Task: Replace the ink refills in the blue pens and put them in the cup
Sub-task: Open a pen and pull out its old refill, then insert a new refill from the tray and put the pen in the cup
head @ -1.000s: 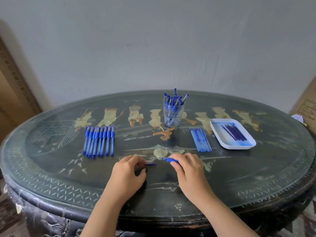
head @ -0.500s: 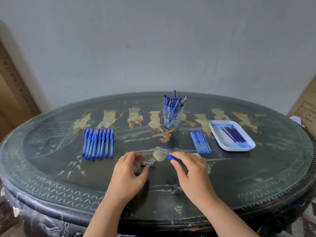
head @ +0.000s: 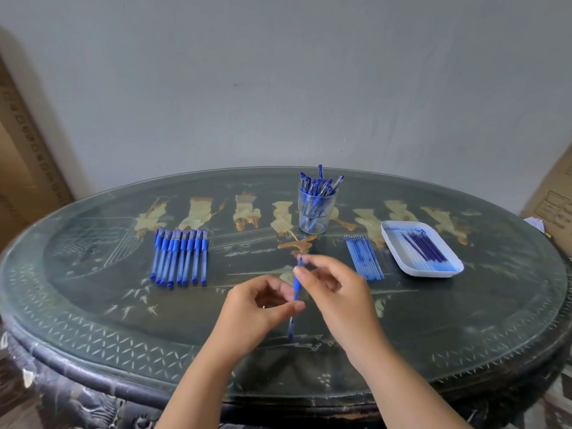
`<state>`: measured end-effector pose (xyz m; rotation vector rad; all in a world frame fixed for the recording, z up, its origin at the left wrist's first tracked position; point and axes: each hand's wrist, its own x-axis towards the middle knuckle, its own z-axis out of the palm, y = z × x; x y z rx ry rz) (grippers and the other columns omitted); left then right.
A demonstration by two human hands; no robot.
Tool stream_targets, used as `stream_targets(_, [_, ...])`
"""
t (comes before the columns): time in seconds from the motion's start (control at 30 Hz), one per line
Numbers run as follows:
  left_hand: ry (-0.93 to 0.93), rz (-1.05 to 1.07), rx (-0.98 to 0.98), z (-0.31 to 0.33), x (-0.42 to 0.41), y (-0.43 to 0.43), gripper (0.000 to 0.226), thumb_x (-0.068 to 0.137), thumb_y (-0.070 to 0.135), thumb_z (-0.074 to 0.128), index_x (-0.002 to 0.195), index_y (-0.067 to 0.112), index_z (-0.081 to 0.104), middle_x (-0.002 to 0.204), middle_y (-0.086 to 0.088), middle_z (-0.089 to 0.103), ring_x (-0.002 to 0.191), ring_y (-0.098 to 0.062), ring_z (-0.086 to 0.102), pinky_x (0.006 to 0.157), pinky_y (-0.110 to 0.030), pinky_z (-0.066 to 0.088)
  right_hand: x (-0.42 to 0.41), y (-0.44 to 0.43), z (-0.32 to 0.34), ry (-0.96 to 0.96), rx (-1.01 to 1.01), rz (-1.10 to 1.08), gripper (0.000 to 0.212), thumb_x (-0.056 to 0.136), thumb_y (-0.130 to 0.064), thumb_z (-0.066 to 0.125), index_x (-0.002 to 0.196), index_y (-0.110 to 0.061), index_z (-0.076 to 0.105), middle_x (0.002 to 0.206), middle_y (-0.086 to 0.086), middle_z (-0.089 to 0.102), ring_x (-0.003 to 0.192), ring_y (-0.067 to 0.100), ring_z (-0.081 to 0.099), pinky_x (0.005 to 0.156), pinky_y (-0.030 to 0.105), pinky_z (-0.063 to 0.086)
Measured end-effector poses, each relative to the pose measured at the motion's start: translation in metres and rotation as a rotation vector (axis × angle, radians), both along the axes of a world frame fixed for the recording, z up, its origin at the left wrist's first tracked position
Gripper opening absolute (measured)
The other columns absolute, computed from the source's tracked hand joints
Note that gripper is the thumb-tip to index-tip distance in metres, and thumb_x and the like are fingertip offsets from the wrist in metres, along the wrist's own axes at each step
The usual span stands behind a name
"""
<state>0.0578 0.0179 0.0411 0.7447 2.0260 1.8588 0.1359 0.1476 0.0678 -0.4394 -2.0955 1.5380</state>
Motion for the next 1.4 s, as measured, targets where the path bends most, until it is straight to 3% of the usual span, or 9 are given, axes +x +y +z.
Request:
stream_targets(0.2, [0.030,0.008,-0.048,0.002,0.000,-0.003,0.017,0.066,0.009,0.088,0.075,0.011,0.073,0.077,-0.004,0.074,0.074,-0.020,0.071,0.072,-0.021,0.054,-0.004,0.013,0.037,-0.024,0.003,0.002,0.010,0.088,-0.032,0.070,0.083,-0.025,0.076,0.075,-0.012,0.072,0.069,0.001,0.063,0.063,0.013,0.048])
stream_targets(0.33, [0.036,0.002,-0.081,0.004,-0.001,-0.004,0.017,0.067,0.009,0.088,0.075,0.014,0.073,0.077,-0.004,0.074,0.071,-0.015,0.069,0.068,-0.017,0.051,-0.007,0.021,0.060,0.045,-0.172,0.020,0.013,0.095,-0.022,0.061,0.094,-0.011,0.068,0.076,0.002,0.074,0.052,0.014,0.061,0.043,0.025,0.046])
stream_targets(0.5, [0.050,0.012,-0.084,0.006,-0.002,-0.006,0.017,0.067,0.010,0.087,0.073,0.017,0.073,0.077,-0.002,0.075,0.072,-0.014,0.070,0.069,-0.017,0.050,-0.005,0.031,0.074,0.082,-0.208,0.149,0.017,0.090,-0.004,0.065,0.107,-0.007,0.064,0.085,0.014,0.074,0.070,0.022,0.070,0.067,0.028,0.058])
stream_targets(0.67, [0.038,0.037,-0.078,0.009,-0.008,-0.011,0.016,0.067,0.010,0.087,0.074,0.017,0.074,0.077,-0.002,0.075,0.074,-0.016,0.071,0.073,-0.019,0.053,-0.009,0.045,0.084,0.224,-0.196,0.097,0.019,0.091,0.002,0.060,0.100,-0.013,0.068,0.090,0.005,0.076,0.079,0.013,0.066,0.071,0.029,0.053])
stream_targets(0.83, [-0.042,0.079,0.009,0.012,-0.015,-0.018,0.016,0.069,0.007,0.084,0.080,0.013,0.074,0.078,-0.004,0.075,0.076,-0.018,0.072,0.073,-0.021,0.055,-0.019,0.070,0.098,0.423,-0.418,-0.003,0.016,0.094,0.000,0.057,0.101,-0.012,0.065,0.085,0.003,0.071,0.077,0.016,0.065,0.075,0.031,0.058])
stream_targets(1.07, [-0.151,0.348,0.261,0.005,-0.033,-0.019,0.014,0.079,0.006,0.075,0.092,0.010,0.072,0.084,-0.009,0.074,0.080,-0.020,0.071,0.077,-0.029,0.058,-0.058,0.118,0.035,-0.147,-0.005,-0.268,0.023,0.092,-0.007,0.063,0.114,-0.004,0.068,0.080,0.001,0.066,0.063,0.010,0.058,0.059,0.019,0.050])
stream_targets(1.23, [-0.192,0.402,0.308,-0.006,-0.047,-0.014,0.013,0.082,0.008,0.073,0.094,0.013,0.072,0.084,-0.007,0.072,0.081,-0.021,0.070,0.078,-0.031,0.056,-0.082,0.138,0.001,-0.371,0.125,-0.273,0.020,0.089,-0.010,0.067,0.108,-0.006,0.071,0.073,0.005,0.066,0.067,0.018,0.059,0.067,0.030,0.052])
stream_targets(1.3, [-0.207,0.402,0.311,-0.009,-0.051,-0.012,0.014,0.082,0.009,0.073,0.095,0.013,0.072,0.084,-0.006,0.072,0.081,-0.021,0.070,0.076,-0.030,0.055,-0.089,0.146,-0.005,-0.413,0.176,-0.268,0.022,0.087,-0.009,0.069,0.109,-0.006,0.071,0.080,0.007,0.070,0.077,0.022,0.065,0.078,0.036,0.055])
stream_targets(1.4, [-0.226,0.411,0.302,-0.014,-0.054,-0.008,0.014,0.083,0.010,0.073,0.096,0.014,0.072,0.084,-0.004,0.072,0.081,-0.019,0.070,0.077,-0.030,0.055,-0.100,0.152,-0.010,-0.465,0.251,-0.261,0.029,0.085,-0.010,0.072,0.114,-0.006,0.070,0.100,0.012,0.072,0.090,0.023,0.068,0.082,0.032,0.054])
